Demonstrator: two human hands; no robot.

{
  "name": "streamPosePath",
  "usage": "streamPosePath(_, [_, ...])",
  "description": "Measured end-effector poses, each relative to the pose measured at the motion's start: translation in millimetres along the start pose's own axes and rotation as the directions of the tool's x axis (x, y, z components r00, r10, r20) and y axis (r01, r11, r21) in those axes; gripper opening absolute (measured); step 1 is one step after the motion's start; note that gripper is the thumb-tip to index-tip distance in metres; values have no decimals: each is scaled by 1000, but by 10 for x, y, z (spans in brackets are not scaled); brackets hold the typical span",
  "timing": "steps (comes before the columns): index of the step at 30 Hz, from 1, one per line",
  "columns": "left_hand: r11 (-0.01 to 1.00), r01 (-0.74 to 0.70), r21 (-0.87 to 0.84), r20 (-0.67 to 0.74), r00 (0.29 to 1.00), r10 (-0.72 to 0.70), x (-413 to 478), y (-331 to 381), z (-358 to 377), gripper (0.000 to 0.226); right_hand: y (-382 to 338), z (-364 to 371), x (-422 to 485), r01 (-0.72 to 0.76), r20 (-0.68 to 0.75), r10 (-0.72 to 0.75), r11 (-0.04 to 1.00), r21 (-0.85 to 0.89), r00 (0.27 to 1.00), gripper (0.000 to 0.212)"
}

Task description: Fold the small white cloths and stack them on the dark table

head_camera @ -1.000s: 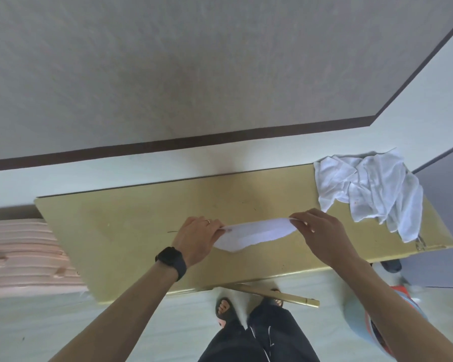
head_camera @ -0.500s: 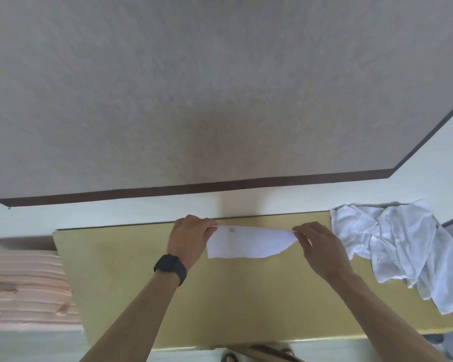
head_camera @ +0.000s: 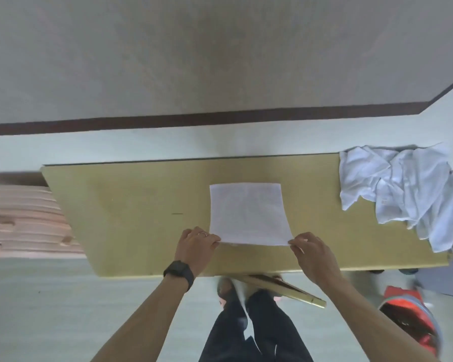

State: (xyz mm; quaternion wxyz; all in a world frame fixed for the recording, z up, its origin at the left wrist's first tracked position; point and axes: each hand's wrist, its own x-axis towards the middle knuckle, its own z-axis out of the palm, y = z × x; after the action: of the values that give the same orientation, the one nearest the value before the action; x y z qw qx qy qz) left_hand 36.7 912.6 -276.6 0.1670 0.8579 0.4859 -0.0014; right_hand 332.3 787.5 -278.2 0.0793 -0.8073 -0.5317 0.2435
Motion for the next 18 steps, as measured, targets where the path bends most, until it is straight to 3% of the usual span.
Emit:
streamPosePath(4, [999, 18, 28, 154, 988, -22, -489, 21, 385, 3, 102, 325, -452, -128, 203, 129, 992, -22, 971, 24])
streamPosePath(7, [1000, 14, 8, 233, 972, -16, -737, 23, 499, 7, 166, 464, -702, -127, 257, 138, 990, -60, 957, 25])
streamPosePath(10, [999, 39, -15, 231, 972, -34, -782, -22, 501, 21, 197, 510, -742, -125, 252, 132, 991, -43, 959, 24])
streamPosePath(14, [987, 126, -96, 234, 967, -101, -473, -59, 351, 26, 136, 438, -393, -167, 172, 147, 980, 109, 974, 20])
streamPosePath(18, [893, 293, -341, 173, 954, -246, 102, -62, 174, 26, 27, 317, 180, -212, 64, 202, 925, 316, 977, 15])
